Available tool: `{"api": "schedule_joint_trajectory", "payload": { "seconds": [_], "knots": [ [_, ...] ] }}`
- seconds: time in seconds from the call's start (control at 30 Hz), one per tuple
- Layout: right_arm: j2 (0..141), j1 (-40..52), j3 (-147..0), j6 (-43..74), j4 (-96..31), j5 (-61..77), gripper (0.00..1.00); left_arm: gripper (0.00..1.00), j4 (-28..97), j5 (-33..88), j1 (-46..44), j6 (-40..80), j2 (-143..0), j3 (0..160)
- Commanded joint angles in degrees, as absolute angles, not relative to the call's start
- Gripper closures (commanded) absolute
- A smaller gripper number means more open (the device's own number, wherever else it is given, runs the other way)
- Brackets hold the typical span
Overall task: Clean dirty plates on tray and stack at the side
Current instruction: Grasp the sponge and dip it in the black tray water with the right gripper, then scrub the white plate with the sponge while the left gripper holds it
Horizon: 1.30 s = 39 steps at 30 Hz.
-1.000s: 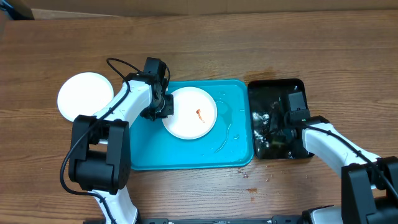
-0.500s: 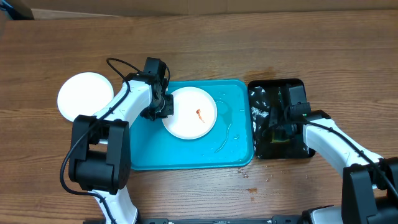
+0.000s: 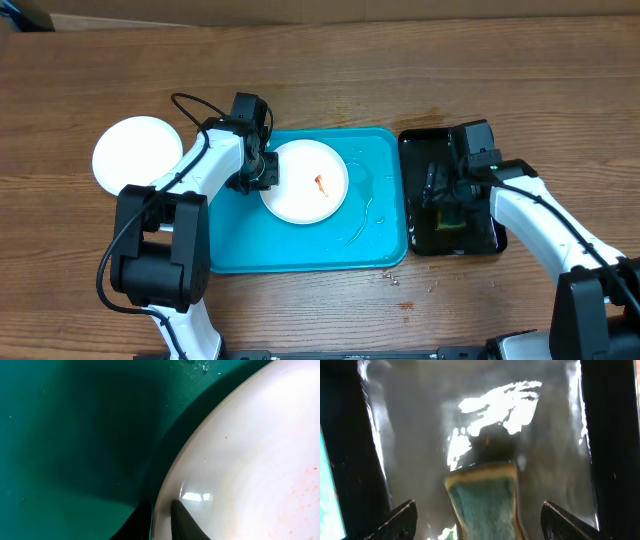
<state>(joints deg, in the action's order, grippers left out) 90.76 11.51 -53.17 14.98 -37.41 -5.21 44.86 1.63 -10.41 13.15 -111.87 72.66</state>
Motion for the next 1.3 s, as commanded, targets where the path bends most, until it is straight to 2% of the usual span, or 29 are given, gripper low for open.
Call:
{"api": "schedule_joint_trajectory", "payload": {
  "seconds": [0.0, 0.07, 0.13, 0.2, 0.23, 0.33, 0.37, 0.43, 0.5, 0.63, 0.73, 0.87, 0.9, 0.93, 0.97, 1.27],
  "knots": [
    [90.78, 11.53, -52.93, 15.05, -40.84, -4.16, 0.22, 0.83, 45.12, -0.58, -10.15, 12.86, -113.51, 71.35],
    [90.78, 11.62, -50.94, 15.05, -40.80, -2.20, 0.23, 0.77, 45.08, -0.54, -10.15, 12.86, -113.51, 71.35],
    [90.78, 11.62, -48.12, 15.03, -39.22, -2.22, 0.23, 0.67, 44.97, -0.40, -10.15, 12.86, -113.51, 71.35],
    [90.78, 11.62, -45.56, 15.03, -36.38, -3.46, 0.28, 0.66, 44.95, -0.40, -10.15, 12.88, -113.51, 71.35],
    [90.78, 11.60, -44.53, 15.00, -35.00, -4.21, 0.38, 0.66, 44.95, -0.38, -10.17, 12.88, -113.51, 71.35],
    [90.78, 11.62, -44.27, 15.00, -34.54, -4.40, 0.88, 0.66, 44.97, -0.38, -10.17, 12.88, -113.51, 71.35],
    [90.76, 11.62, -44.88, 15.00, -34.87, -4.40, 0.96, 0.66, 44.97, -0.16, -10.17, 12.91, -113.51, 71.35],
    [90.76, 11.62, -46.96, 15.00, -36.80, -4.40, 0.96, 0.65, 44.95, 0.25, -10.15, 12.91, -113.51, 71.35],
    [90.61, 11.62, -50.70, 14.98, -41.04, -4.40, 0.96, 0.46, 44.91, 1.28, -10.15, 12.91, -113.51, 71.35],
    [90.39, 11.62, -59.72, 14.98, -51.35, -4.45, 0.96, 0.46, 44.49, 1.54, -10.15, 12.91, -113.51, 71.35],
    [90.39, 11.62, -62.65, 14.98, -54.74, -4.45, 0.96, 0.56, 43.97, 1.52, -10.15, 12.91, -113.51, 71.35],
    [90.41, 11.62, -62.48, 15.03, -55.77, -4.40, 0.96, 0.76, 43.66, 1.54, -10.15, 13.17, -113.51, 71.35],
    [90.41, 11.62, -62.30, 15.00, -55.90, -4.40, 0.96, 0.87, 43.68, 1.54, -10.17, 13.47, -113.51, 71.35],
    [90.41, 11.62, -62.19, 15.00, -55.88, -4.40, 0.96, 0.93, 43.68, 1.54, -10.17, 13.80, -113.51, 71.35],
    [90.41, 11.62, -62.06, 15.00, -55.83, -4.40, 0.96, 0.96, 43.66, 1.54, -10.17, 13.82, -113.51, 71.35],
    [90.39, 11.62, -62.24, 17.85, -57.54, -3.75, 0.96, 0.96, 44.29, 3.05, -10.17, 14.50, -113.51, 71.35]
  ]
}}
